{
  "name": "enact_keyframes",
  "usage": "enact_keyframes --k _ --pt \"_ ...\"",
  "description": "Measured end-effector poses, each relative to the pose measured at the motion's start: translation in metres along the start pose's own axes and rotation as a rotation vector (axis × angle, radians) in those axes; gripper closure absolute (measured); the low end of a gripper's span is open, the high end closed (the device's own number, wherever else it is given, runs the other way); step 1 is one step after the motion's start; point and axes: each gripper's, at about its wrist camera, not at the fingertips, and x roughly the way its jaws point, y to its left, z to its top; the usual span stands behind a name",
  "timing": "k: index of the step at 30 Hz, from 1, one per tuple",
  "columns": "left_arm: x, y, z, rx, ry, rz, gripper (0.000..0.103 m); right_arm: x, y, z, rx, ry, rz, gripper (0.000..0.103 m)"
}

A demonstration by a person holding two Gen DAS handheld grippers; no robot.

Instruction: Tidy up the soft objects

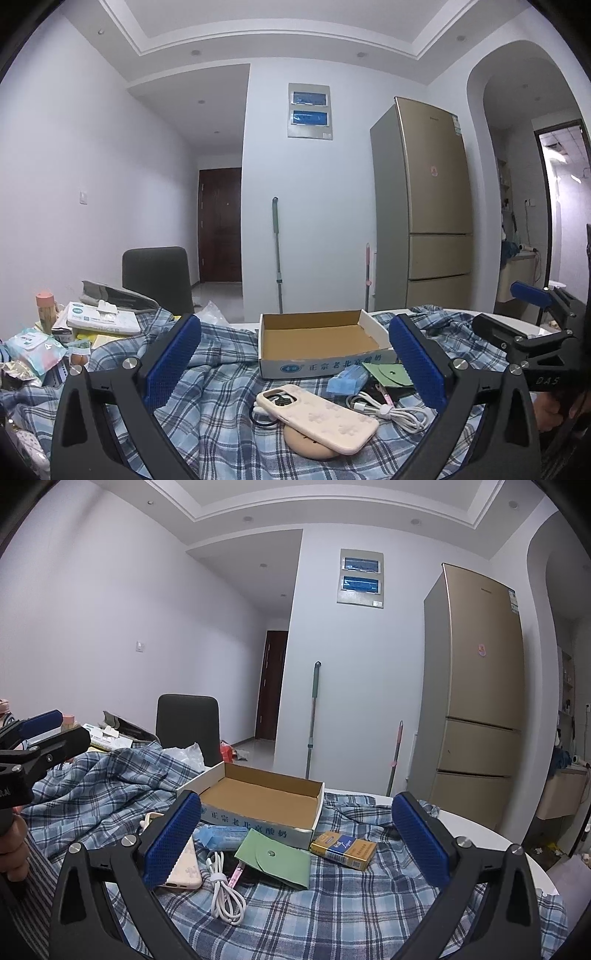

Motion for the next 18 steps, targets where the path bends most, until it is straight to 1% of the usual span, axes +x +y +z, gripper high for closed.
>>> enact_keyframes --k 8,18 --pt "0.0003 -0.0026 0.0002 0.012 0.009 0.012 0.000 0.0041 0.0018 0.0001 -0.005 0.020 -0.004 0.000" --pt "0.0033 0.0049 0.0003 -0.017 0.024 0.017 0.000 0.0043 0.0035 0.0002 -0.022 0.029 -0.011 0.000"
